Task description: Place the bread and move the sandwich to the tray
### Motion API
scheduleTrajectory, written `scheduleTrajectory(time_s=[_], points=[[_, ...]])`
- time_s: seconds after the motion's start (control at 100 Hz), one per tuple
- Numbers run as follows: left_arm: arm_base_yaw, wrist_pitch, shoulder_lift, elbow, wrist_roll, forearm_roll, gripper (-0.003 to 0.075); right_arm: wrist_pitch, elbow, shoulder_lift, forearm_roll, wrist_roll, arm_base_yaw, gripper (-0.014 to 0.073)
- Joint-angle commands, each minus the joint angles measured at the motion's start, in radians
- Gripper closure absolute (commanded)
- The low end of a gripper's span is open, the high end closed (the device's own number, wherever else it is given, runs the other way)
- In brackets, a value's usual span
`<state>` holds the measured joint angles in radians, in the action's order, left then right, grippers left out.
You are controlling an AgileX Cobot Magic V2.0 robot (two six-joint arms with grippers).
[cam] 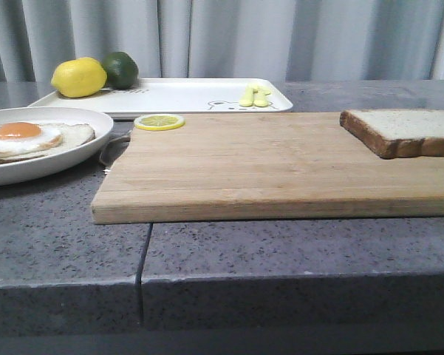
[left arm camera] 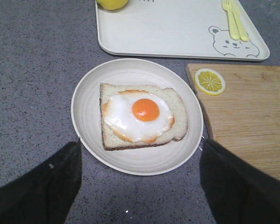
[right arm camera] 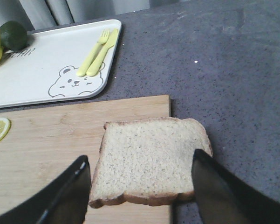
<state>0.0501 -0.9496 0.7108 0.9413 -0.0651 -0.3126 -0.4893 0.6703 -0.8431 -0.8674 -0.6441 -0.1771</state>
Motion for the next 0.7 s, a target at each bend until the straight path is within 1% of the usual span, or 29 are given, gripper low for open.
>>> scheduleTrajectory(time_s=[0.0, 0.17, 0.33, 0.55, 0.69], points=[[0.002, 0.056, 0.004, 0.035, -0.003, -0.028, 0.0229, 0.056, 0.026, -0.051, -0.115, -0.067, -0.028, 0.0118], [0.002, 0.056, 0.004, 0.035, -0.003, -0.028, 0.0229, 0.034, 0.026, -0.131, -0.214, -0.119, -0.092, 0.0118], [0.002, 0.056, 0.004, 0.035, -0.003, -0.028, 0.0229, 0.017, 0.026, -0.186, -0.28, -0.133, -0.134, 0.0118], [0.002, 0.056, 0.004, 0.035, -0.003, -0.028, 0.0229, -0.012, 0.026, -0.272, -0.432, -0.233, -0.14, 0.0118], [0.002, 0.056, 0.004, 0.035, -0.003, -0.028, 0.0229, -0.025, 0.026, -0.329, -0.477, -0.262, -0.14, 0.0118]])
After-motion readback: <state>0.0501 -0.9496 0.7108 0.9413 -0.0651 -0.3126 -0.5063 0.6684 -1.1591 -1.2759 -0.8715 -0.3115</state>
